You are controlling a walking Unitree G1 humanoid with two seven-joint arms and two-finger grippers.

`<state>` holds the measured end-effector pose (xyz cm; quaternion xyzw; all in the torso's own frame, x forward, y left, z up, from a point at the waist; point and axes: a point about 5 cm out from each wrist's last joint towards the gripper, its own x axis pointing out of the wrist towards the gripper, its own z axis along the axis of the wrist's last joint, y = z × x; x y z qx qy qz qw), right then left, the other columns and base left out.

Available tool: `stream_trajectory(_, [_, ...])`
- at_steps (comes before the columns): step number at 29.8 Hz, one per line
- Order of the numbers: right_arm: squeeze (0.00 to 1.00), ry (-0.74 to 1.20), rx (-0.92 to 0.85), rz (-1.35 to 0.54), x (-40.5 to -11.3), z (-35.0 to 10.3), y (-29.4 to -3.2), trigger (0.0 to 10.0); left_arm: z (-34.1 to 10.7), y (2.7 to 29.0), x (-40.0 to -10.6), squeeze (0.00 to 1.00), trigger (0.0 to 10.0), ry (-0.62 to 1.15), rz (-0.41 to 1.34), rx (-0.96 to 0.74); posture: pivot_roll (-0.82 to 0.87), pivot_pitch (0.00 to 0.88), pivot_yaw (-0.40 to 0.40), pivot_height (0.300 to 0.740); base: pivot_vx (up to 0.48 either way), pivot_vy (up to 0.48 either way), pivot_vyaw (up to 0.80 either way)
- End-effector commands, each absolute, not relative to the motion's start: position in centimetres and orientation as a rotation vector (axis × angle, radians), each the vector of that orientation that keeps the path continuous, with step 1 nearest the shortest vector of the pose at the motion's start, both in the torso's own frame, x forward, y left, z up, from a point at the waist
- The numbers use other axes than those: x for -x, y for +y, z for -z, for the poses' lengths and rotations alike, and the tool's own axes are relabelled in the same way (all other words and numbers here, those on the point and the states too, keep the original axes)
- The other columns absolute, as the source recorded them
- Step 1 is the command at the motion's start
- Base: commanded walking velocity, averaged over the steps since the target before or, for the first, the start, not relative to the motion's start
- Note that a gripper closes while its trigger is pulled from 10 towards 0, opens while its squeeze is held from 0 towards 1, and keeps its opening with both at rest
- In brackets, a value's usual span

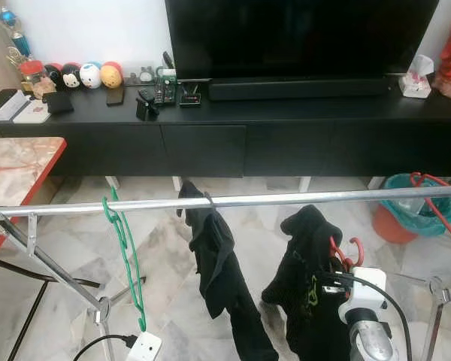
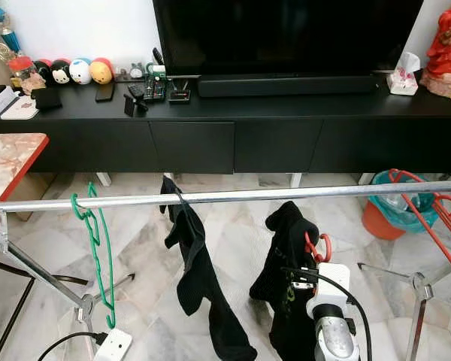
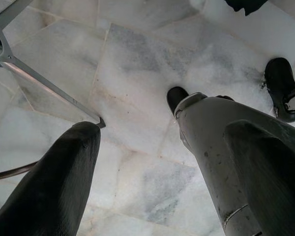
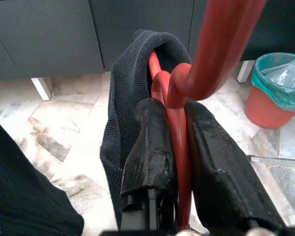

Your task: Hang hanger

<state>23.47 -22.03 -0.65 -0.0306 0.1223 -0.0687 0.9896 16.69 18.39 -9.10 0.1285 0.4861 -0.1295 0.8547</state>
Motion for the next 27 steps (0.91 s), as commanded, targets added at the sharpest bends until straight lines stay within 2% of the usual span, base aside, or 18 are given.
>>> stream_trajectory(1, [0.0,0.198,0.063,0.147,-24.01,-0.04,-22.21,10.0,9.32,18.67,-16.12,0.0,10.0,1.044,0.272,-0.276,-0.05,0.0,0.038,0.74,0.0,0.0,0.0])
stream_trajectory(8, [0.0,0.195,0.062,0.147,-24.07,-0.05,-22.13,10.0,9.35,18.73,-16.02,0.0,10.0,1.047,0.276,-0.279,-0.05,0.0,0.038,0.74,0.0,0.0,0.0])
stream_trajectory(27, [0.0,0.191,0.067,0.151,-24.07,-0.15,-22.38,10.0,9.39,18.83,-15.86,0.0,10.0,1.05,0.285,-0.283,-0.05,0.0,0.041,0.74,-0.259,0.0,0.0])
